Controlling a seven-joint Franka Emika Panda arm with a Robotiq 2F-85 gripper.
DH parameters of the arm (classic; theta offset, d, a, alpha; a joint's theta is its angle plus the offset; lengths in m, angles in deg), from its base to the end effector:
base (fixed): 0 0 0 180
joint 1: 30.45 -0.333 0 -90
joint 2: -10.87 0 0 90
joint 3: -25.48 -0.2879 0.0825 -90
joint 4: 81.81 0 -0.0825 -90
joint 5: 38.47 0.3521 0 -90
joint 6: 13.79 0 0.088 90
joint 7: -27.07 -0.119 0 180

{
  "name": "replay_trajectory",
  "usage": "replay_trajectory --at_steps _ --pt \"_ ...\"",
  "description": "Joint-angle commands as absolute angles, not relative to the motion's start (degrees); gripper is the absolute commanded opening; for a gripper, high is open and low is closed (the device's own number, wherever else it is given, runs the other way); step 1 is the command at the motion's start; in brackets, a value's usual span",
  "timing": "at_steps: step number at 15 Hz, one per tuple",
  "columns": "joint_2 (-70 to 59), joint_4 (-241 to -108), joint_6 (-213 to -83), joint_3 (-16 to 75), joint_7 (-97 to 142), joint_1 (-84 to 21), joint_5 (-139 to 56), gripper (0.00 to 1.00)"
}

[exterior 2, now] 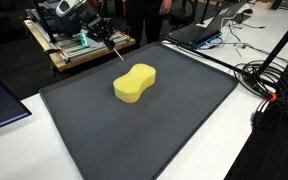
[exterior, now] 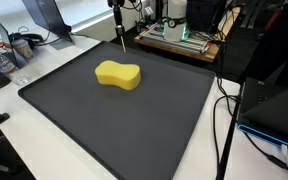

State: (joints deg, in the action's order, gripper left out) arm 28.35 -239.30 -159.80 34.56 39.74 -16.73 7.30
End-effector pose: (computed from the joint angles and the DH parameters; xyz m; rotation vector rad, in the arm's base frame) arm 0.3502 -0.1477 0.3037 -2.4318 1.0676 -0.3140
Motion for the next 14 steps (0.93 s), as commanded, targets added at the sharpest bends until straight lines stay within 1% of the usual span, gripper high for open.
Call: replay_trajectory --at_steps 1,5,7,8,10,14 --pt "32.1 -240.4 -161.7 31.7 38.4 -16.3 11.9 0.03" --pt "35.0 -239.4 -163.0 26.2 35.2 -15.3 9.9 0.03" --pt "36.4 -238.9 -163.2 21.8 33.1 -14.4 6.9 0.03" --pt "40.1 -241.9 -163.5 20.1 31.8 -15.0 5.1 0.03" --pt "39.8 -239.1 -161.9 14.5 29.4 -12.9 1.2 0.03" --pt "45.7 -240.2 -159.5 6.1 24.0 -11.0 -7.1 0.03"
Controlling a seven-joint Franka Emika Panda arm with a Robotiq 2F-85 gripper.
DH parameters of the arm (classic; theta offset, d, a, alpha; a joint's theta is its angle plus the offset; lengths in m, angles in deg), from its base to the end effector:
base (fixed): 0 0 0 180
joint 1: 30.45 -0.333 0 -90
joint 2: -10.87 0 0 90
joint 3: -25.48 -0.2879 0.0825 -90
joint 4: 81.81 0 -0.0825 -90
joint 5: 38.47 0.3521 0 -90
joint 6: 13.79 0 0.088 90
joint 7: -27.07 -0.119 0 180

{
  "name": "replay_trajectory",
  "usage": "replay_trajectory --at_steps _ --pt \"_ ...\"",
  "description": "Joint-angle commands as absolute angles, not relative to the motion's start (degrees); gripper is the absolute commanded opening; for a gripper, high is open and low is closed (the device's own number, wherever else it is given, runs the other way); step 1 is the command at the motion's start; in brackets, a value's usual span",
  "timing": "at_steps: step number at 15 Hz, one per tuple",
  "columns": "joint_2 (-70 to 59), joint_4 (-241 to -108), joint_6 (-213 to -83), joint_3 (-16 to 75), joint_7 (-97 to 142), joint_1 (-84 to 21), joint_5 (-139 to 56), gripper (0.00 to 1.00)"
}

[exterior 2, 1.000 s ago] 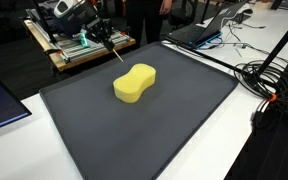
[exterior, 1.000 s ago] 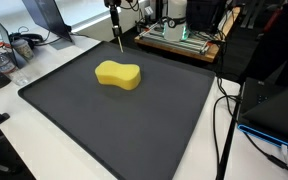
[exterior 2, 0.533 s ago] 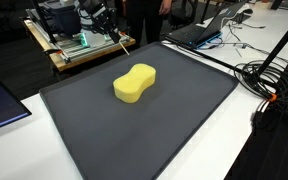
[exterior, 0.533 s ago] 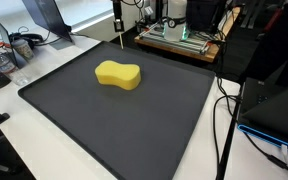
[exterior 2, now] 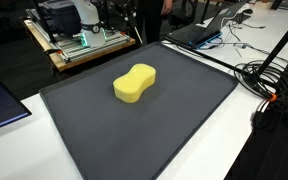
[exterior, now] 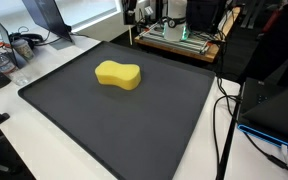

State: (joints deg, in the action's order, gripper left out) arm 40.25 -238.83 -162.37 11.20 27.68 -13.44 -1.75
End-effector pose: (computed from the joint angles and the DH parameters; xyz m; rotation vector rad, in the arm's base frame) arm 0.3825 -0.0313 0.3883 -2.7022 0.7421 -0.5387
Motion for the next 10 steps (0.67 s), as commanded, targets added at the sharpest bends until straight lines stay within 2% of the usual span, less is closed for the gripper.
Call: replay_trajectory --at_steps 1,3,4,10 --pt "45.9 -239.0 -157.9 3.7 22.7 -9.7 -9.6 0.03" --pt "48.1 -238.9 -154.4 1.8 22.4 -9.8 -13.5 0.03" --pt "47.7 -239.5 -153.9 7.5 18.5 -16.4 -21.4 0.03" --pt "38.4 -230.0 -141.9 9.9 16.8 -22.3 -38.6 0.03"
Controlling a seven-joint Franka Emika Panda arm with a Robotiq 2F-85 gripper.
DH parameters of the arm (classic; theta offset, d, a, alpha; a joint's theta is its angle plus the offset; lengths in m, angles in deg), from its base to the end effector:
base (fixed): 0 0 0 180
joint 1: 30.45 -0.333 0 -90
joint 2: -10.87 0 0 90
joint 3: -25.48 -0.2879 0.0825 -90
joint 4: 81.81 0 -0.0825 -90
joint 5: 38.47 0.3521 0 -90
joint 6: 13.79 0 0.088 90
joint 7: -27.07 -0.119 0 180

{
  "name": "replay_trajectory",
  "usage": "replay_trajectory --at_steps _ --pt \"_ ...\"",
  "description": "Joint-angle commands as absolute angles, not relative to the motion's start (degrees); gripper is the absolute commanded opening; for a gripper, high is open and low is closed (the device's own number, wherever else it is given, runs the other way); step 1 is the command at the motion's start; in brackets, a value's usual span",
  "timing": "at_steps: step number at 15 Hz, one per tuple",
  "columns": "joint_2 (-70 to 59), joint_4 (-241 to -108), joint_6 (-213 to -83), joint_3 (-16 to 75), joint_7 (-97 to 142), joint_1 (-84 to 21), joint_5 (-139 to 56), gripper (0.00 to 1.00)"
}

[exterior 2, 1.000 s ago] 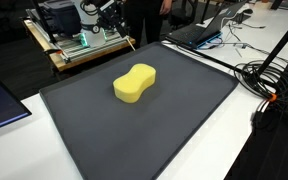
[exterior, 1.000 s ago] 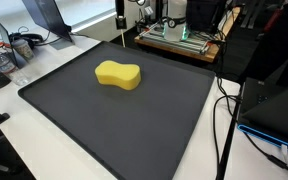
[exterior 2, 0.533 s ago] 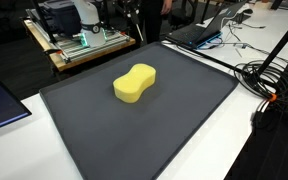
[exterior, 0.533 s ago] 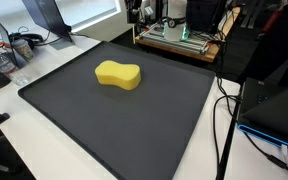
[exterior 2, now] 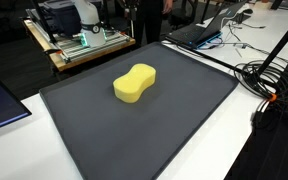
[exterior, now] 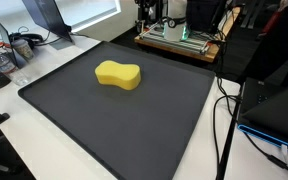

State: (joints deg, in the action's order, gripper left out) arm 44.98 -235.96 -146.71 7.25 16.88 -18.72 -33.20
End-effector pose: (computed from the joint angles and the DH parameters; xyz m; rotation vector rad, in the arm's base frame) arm 0.3656 0.0381 0.4062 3.0378 -0.2348 0.3303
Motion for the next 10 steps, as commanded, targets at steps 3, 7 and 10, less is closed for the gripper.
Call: replay_trajectory --at_steps 3,7,10 --pt "32.1 -224.3 -138.2 13.0 20.1 -26.2 -39.4 0.03" --pt "24.3 -216.4 -133.4 18.9 27.7 -29.5 -36.5 0.03" --pt "23.0 -214.1 -131.4 23.3 33.5 -29.8 -33.6 0.03"
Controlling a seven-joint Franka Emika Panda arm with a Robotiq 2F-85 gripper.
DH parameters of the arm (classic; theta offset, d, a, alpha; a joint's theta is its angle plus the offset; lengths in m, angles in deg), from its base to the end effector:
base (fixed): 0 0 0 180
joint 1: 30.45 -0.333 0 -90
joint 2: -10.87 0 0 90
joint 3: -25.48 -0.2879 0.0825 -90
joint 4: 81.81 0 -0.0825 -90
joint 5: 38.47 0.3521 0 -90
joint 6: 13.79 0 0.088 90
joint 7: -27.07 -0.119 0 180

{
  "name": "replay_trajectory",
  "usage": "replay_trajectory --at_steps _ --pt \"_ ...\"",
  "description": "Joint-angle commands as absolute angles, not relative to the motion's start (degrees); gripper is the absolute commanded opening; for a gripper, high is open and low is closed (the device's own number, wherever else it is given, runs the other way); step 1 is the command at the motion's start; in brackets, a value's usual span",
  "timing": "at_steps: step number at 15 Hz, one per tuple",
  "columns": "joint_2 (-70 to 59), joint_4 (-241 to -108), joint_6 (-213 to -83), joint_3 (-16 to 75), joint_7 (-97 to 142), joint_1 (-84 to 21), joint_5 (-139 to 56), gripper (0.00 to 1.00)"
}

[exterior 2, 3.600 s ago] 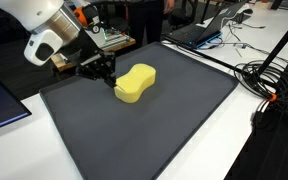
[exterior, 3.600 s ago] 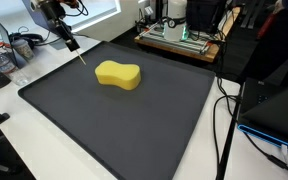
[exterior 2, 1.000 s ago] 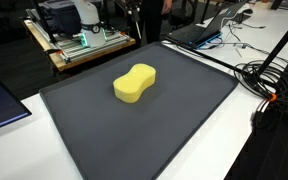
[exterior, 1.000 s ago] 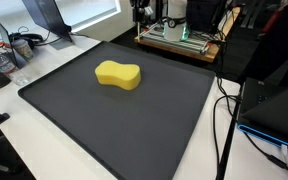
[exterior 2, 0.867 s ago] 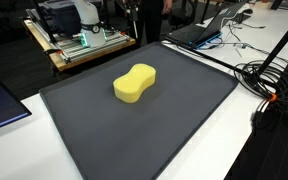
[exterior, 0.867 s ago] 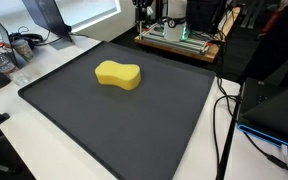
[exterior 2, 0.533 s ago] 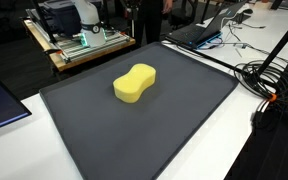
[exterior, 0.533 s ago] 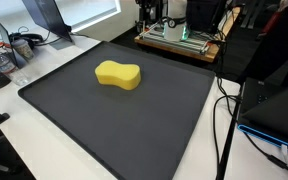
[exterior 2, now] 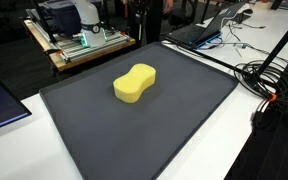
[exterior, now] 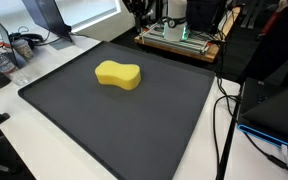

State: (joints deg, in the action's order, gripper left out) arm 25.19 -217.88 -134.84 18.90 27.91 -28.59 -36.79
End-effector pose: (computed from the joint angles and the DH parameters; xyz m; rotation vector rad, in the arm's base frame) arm 0.4366 0.0380 0.3964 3.1354 0.1224 -0.0211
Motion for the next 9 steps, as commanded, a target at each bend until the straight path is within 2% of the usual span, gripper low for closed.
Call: replay_trajectory --at_steps 1,9 --pt "23.8 -214.4 -130.9 24.6 35.4 -29.6 -32.4 0.03" --pt "36.9 -219.4 -130.0 33.4 49.9 -28.4 -27.6 0.03"
